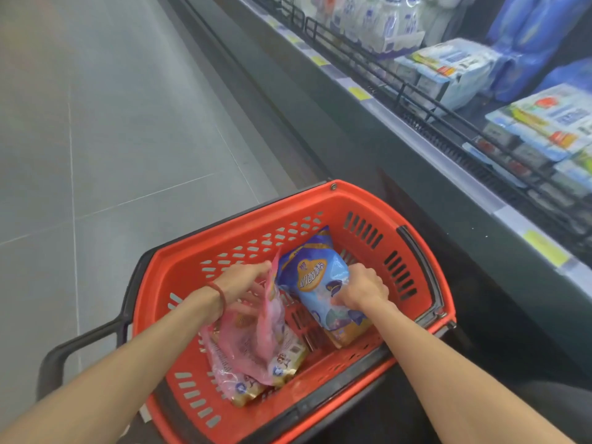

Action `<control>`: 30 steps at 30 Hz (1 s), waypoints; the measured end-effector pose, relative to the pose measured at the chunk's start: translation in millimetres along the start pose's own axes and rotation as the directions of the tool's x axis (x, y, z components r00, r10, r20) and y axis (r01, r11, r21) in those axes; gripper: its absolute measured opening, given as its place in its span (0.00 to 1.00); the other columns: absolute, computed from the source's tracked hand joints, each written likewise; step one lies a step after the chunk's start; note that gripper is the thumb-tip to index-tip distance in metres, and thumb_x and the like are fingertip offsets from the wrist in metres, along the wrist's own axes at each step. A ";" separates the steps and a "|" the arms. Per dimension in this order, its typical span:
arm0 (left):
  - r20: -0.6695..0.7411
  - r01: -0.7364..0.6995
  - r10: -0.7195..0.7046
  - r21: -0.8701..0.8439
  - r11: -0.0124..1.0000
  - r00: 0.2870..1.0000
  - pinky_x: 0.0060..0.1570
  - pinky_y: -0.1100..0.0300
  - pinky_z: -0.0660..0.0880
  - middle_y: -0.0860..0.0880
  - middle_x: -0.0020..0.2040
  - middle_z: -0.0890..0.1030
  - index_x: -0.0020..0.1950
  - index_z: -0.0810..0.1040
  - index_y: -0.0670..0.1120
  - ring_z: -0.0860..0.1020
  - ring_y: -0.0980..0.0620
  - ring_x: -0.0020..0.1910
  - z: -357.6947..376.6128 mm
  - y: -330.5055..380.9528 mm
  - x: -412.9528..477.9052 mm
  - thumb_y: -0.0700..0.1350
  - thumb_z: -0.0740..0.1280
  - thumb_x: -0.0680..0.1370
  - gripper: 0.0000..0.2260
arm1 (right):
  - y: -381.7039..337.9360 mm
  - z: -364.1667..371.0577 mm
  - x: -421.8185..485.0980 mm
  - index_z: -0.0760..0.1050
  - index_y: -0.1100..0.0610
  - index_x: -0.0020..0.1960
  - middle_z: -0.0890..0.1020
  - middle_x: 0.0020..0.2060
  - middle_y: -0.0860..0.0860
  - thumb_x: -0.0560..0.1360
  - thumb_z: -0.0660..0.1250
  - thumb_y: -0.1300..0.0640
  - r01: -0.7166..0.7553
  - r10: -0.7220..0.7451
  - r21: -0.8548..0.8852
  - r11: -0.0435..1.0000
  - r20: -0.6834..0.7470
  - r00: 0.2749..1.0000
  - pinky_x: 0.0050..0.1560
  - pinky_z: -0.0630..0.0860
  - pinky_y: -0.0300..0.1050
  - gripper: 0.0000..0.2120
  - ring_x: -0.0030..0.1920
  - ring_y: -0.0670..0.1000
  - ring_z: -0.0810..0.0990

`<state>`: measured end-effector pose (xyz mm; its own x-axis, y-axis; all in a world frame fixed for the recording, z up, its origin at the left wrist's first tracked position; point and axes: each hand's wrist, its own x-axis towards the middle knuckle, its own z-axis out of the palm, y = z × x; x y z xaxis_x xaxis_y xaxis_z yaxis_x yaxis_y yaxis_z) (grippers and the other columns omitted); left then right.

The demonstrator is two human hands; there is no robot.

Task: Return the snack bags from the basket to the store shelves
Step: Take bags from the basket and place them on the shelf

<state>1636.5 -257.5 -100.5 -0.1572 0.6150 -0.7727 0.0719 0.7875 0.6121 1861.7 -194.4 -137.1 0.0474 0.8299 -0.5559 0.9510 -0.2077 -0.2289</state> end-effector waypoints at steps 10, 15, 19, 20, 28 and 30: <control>0.111 -0.202 0.172 0.380 0.903 0.979 0.43 0.64 0.77 0.55 0.52 0.78 0.74 0.65 0.46 0.79 0.54 0.48 19.0 -29.2 59.6 0.38 0.76 0.66 0.38 | 2.8 8.5 9.3 0.71 0.55 0.63 0.77 0.60 0.54 0.66 0.78 0.51 0.038 -0.038 -0.016 0.999 0.043 0.998 0.49 0.72 0.48 0.30 0.62 0.59 0.78; 0.195 -0.223 0.128 0.610 0.760 0.972 0.61 0.57 0.75 0.49 0.64 0.75 0.76 0.59 0.48 0.74 0.49 0.63 25.7 -28.3 95.0 0.40 0.77 0.63 0.46 | 7.3 11.3 17.1 0.71 0.54 0.62 0.76 0.58 0.53 0.66 0.77 0.53 0.043 -0.042 -0.023 0.999 0.058 0.997 0.48 0.72 0.49 0.28 0.61 0.59 0.78; 0.156 -0.273 0.225 0.584 0.764 0.962 0.67 0.54 0.71 0.48 0.66 0.73 0.76 0.58 0.48 0.72 0.49 0.67 35.9 -39.8 112.2 0.43 0.82 0.61 0.49 | 10.3 12.2 23.1 0.72 0.56 0.62 0.78 0.60 0.57 0.76 0.71 0.52 0.082 -0.082 -0.001 0.997 0.012 0.997 0.48 0.70 0.50 0.18 0.61 0.62 0.78; 0.130 -0.276 0.248 0.581 0.766 0.960 0.65 0.55 0.72 0.49 0.64 0.74 0.74 0.60 0.48 0.74 0.50 0.65 38.9 -43.9 114.5 0.46 0.83 0.61 0.48 | 11.8 11.4 23.6 0.73 0.56 0.63 0.78 0.60 0.57 0.77 0.69 0.52 0.088 -0.088 -0.002 0.996 -0.006 0.996 0.49 0.70 0.50 0.16 0.62 0.62 0.77; 0.023 -0.236 0.292 0.652 0.721 0.956 0.39 0.68 0.74 0.57 0.40 0.82 0.42 0.79 0.55 0.82 0.54 0.45 38.7 -47.0 99.6 0.69 0.76 0.52 0.26 | 17.9 2.9 12.0 0.72 0.56 0.63 0.77 0.61 0.58 0.77 0.68 0.55 0.116 -0.117 -0.012 0.993 -0.093 0.989 0.51 0.67 0.51 0.15 0.63 0.63 0.76; -0.019 -0.211 0.307 0.686 0.696 0.952 0.40 0.65 0.74 0.55 0.41 0.83 0.40 0.81 0.54 0.82 0.51 0.44 37.1 -44.3 95.1 0.73 0.74 0.52 0.28 | 19.0 -0.3 8.2 0.72 0.56 0.64 0.77 0.61 0.58 0.77 0.69 0.54 0.103 -0.102 0.004 0.995 -0.112 0.989 0.51 0.67 0.51 0.17 0.63 0.62 0.76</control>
<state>1654.9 -232.4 -207.4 -0.1459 0.8262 -0.5442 0.7588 0.4464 0.4743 1880.2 -191.4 -145.8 -0.0157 0.8992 -0.4372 0.9496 -0.1235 -0.2882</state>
